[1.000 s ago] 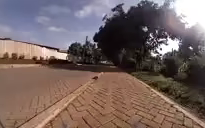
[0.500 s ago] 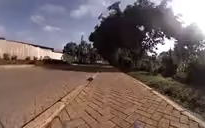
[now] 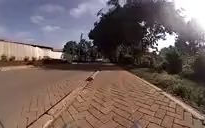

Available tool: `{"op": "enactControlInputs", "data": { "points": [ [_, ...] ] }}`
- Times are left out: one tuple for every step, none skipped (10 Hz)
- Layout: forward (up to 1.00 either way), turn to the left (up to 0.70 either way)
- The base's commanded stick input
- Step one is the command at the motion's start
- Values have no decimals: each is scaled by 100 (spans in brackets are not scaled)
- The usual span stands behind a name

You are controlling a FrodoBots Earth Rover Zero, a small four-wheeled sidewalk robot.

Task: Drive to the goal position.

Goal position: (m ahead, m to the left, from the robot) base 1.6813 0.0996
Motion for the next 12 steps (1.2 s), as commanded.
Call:
{"op": "enactControlInputs", "data": {
  "points": [
    [70, 0],
    [70, 0],
    [70, 0],
    [70, 0],
    [70, 0],
    [70, 0],
    [70, 0],
    [70, -10],
    [70, -34],
    [70, -19],
    [70, -7],
    [70, -4]
  ]
}}
